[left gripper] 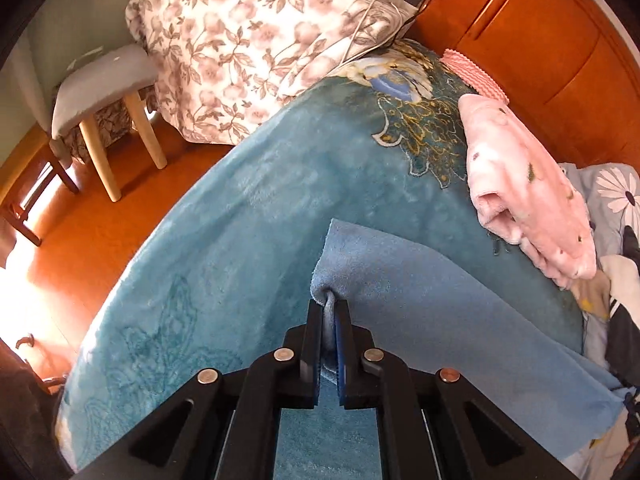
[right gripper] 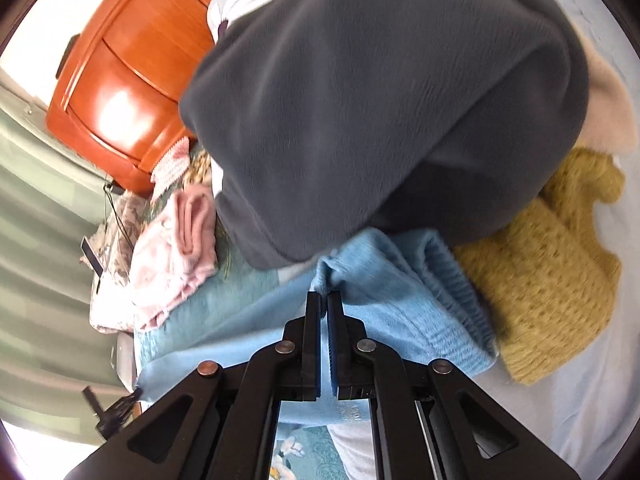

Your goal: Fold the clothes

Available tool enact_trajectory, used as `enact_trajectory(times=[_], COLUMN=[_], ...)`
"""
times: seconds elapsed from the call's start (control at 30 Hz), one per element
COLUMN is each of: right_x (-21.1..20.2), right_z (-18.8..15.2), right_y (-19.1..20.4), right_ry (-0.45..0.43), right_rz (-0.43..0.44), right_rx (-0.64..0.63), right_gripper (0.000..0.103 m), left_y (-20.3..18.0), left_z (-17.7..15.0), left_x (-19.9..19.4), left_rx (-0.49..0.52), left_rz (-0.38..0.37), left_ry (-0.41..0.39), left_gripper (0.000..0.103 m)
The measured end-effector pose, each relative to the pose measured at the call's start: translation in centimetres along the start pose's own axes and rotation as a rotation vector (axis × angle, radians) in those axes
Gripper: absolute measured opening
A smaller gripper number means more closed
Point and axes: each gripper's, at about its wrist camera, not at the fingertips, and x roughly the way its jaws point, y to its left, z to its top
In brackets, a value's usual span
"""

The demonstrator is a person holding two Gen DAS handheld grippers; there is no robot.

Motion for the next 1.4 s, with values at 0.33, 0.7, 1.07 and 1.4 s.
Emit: enact_trajectory(times=[0.33,0.7,1.07,1.4], right_x=[-0.6,-5.2,-0.6,-3.2], right_z=[0.5,-2.0,-4.9,-4.1], right_y=[0.3,-4.6,-10.7,-7.3], right_ry=[-0.016,-0.011,-0.012,-0.054], right_rz=[-0.017,-0.045,0.069,0.053], right_rx=[-0.027,0.002,0.287,0.251], right_gripper=[0.004,0.036,0.044,0.018], left_y=[1.0,0.6,1.8,1.3], left_z=[-2.4,-4.1,-4.2,-3.9], left_x=[-2.8,-0.5,-0.1,-2.7], left_rx=[-0.125,-0.235,-0.407,-0.45], left_rz=[-0.022,-0.128,-0.195,-0.223], left_ry=[-0.048,-0.001,-0.062,-0.135], left_gripper=[0.041,0.049,0.029,0.006])
